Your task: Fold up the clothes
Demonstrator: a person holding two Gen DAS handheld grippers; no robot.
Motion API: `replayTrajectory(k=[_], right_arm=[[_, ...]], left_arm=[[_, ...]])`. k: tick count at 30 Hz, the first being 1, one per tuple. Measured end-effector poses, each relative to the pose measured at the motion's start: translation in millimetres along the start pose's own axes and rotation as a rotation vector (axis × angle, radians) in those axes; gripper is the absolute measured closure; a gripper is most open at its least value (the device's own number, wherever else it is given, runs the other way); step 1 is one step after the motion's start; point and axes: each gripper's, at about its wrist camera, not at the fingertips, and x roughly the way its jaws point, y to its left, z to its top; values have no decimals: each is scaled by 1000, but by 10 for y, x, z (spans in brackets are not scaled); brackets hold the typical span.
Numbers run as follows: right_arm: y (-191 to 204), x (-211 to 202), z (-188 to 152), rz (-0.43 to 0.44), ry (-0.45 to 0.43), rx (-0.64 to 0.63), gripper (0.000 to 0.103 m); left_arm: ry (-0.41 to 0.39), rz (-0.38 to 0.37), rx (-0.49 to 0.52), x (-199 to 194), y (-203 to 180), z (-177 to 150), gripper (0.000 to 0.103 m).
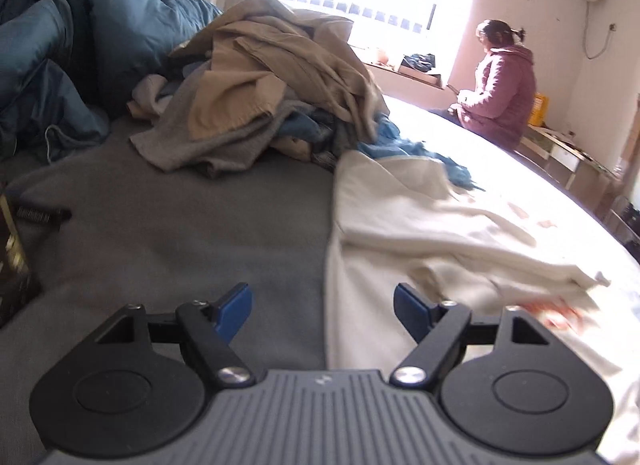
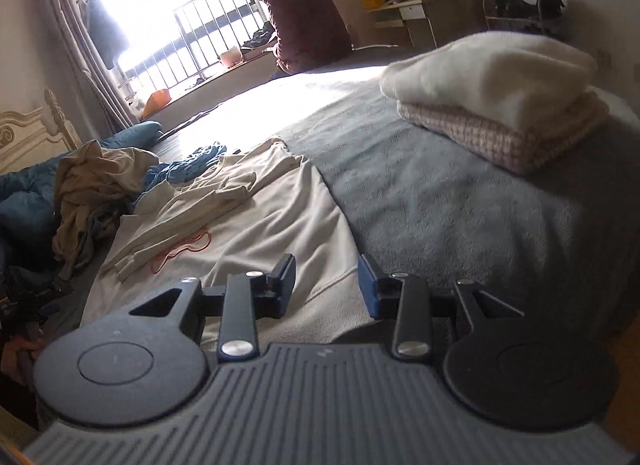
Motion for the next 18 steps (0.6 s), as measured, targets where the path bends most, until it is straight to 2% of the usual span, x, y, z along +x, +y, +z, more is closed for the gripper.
replayTrajectory(k=[4,7,11,15,18], right_arm=[[18,361,-169,58,34,9,60],[27,482,-324,101,80,10,57],[11,504,-430,124,116,24,54],[-8,437,-488,120,108,18,46],[-29,404,-513,107,109,23,45]], left_arm=[[40,-27,54,-499,-187,-297,24],[51,8,98,-842,-251,-478,24],[27,63,89,-1248,-204,-558,23],[32,109,86,-1460,-141,-637,23],[41,149,87,-1558,-83,-712,23]])
